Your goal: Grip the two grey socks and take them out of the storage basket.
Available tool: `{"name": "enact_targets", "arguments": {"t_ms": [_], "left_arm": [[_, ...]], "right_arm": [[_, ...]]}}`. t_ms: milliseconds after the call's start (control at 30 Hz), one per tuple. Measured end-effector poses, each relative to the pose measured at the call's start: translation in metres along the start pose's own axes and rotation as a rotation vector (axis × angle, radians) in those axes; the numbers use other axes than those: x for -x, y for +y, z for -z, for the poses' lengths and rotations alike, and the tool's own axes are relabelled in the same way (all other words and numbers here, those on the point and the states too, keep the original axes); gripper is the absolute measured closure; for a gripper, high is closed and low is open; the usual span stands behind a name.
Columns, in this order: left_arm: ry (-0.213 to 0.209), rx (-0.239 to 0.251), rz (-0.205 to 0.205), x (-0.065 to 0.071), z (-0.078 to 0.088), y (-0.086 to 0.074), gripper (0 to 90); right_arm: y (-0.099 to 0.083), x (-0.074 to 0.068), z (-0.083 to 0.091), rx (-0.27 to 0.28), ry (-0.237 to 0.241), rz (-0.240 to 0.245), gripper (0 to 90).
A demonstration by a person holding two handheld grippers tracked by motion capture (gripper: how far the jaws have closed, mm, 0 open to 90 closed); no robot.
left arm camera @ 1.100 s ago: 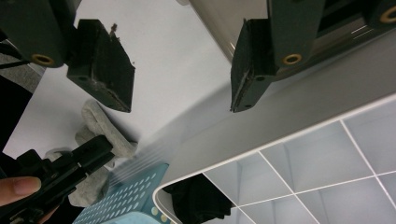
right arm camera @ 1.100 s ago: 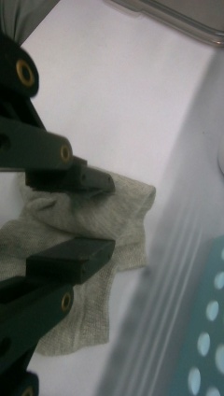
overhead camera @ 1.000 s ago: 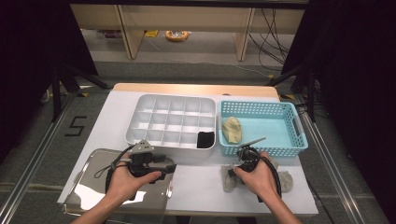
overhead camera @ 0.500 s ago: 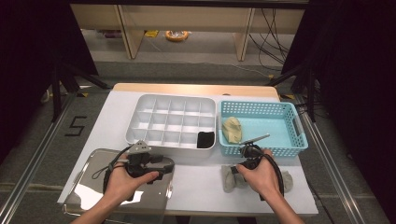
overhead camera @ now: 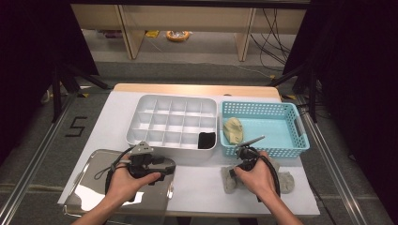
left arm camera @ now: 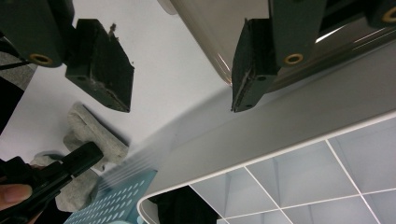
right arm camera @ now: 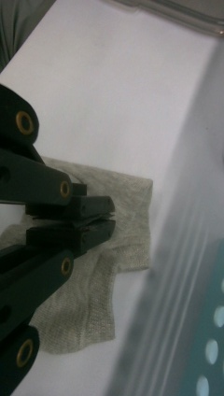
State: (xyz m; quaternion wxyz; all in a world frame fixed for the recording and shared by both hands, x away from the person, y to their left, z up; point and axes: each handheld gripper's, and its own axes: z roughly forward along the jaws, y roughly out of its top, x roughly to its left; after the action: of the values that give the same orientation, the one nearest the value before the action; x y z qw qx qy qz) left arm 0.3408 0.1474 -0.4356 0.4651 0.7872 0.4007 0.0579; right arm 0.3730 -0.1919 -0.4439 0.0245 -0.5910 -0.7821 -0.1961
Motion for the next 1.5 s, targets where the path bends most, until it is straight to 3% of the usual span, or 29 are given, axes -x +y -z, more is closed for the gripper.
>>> {"name": "enact_targets", "arguments": {"t_ms": [133,167,233,333,433,533,600,667,733,767,867,933,1067,1100,1133,1233,1267,1300,1333,1400,1433,1467,1500], "left_arm": [[0.010,0.008,-0.002,0.001,-0.001,0.001,38.3],[0.003,0.006,-0.004,0.000,-0.001,0.001,38.3],[0.002,0.005,-0.001,0.001,-0.002,0.002,38.3],[0.008,0.005,-0.007,0.002,-0.003,0.003,38.2],[0.005,0.000,-0.008,0.002,-0.003,0.003,38.2],[0.006,-0.003,-0.011,0.003,-0.005,0.002,38.2],[-0.004,-0.009,-0.011,0.003,-0.007,0.002,38.2],[0.000,-0.017,-0.017,0.005,-0.008,0.002,38.1],[-0.009,-0.026,-0.021,0.008,-0.010,0.002,38.1],[-0.014,-0.034,-0.026,0.009,-0.012,0.003,38.1],[-0.026,-0.046,-0.032,0.013,-0.017,0.004,38.2],[-0.044,-0.062,-0.039,0.020,-0.026,0.007,38.0],[-0.072,-0.117,-0.044,0.030,-0.046,0.010,36.4],[-0.082,-0.136,-0.045,0.033,-0.052,0.010,36.4],[-0.094,-0.150,-0.037,0.036,-0.058,0.011,36.6],[-0.131,-0.189,-0.029,0.046,-0.076,0.012,37.4],[-0.141,-0.201,-0.032,0.049,-0.081,0.013,38.2],[-0.151,-0.215,-0.036,0.052,-0.087,0.012,39.0],[-0.157,-0.226,-0.035,0.054,-0.091,0.012,39.7],[-0.171,-0.247,-0.019,0.057,-0.099,0.009,40.9],[-0.161,-0.269,-0.021,0.059,-0.102,0.008,41.3],[-0.164,-0.266,-0.014,0.060,-0.105,0.007,41.7],[-0.157,-0.279,-0.022,0.061,-0.106,0.007,41.9]], "right_arm": [[0.000,-0.005,0.010,0.017,0.002,-0.004,87.1],[0.000,-0.007,0.012,0.022,0.006,0.014,87.1],[0.000,-0.015,0.013,0.029,0.014,-0.007,87.1],[0.001,-0.018,0.009,0.051,0.045,0.051,87.0],[0.002,-0.025,0.005,0.037,0.079,0.050,86.6],[0.004,-0.030,0.000,0.054,0.133,0.082,85.7],[0.005,-0.034,-0.002,0.062,0.174,0.087,83.9],[0.005,-0.036,-0.001,0.079,0.184,0.091,82.5],[0.005,-0.037,0.006,0.086,0.200,0.058,80.9],[0.006,-0.031,0.009,0.108,0.147,0.091,79.5],[0.005,-0.014,0.018,0.119,0.063,0.054,77.2],[0.001,-0.001,0.025,0.094,-0.005,-0.020,75.7],[-0.010,0.029,0.032,0.116,-0.057,-0.037,73.2],[-0.011,0.025,0.033,0.096,-0.046,-0.143,72.9],[-0.012,0.036,0.032,0.105,-0.059,-0.080,72.8],[-0.015,0.046,0.028,0.112,-0.071,-0.071,71.9],[-0.015,0.046,0.027,0.111,-0.057,-0.085,71.6],[-0.016,0.046,0.026,0.106,-0.076,-0.106,71.5],[-0.016,0.047,0.026,0.110,-0.055,-0.091,71.5],[-0.016,0.048,0.027,0.117,-0.064,-0.079,71.4],[-0.017,0.048,0.027,0.106,-0.076,-0.077,71.5],[-0.017,0.046,0.029,0.104,-0.047,-0.102,71.4],[-0.017,0.047,0.029,0.098,-0.048,-0.078,71.5]]}}
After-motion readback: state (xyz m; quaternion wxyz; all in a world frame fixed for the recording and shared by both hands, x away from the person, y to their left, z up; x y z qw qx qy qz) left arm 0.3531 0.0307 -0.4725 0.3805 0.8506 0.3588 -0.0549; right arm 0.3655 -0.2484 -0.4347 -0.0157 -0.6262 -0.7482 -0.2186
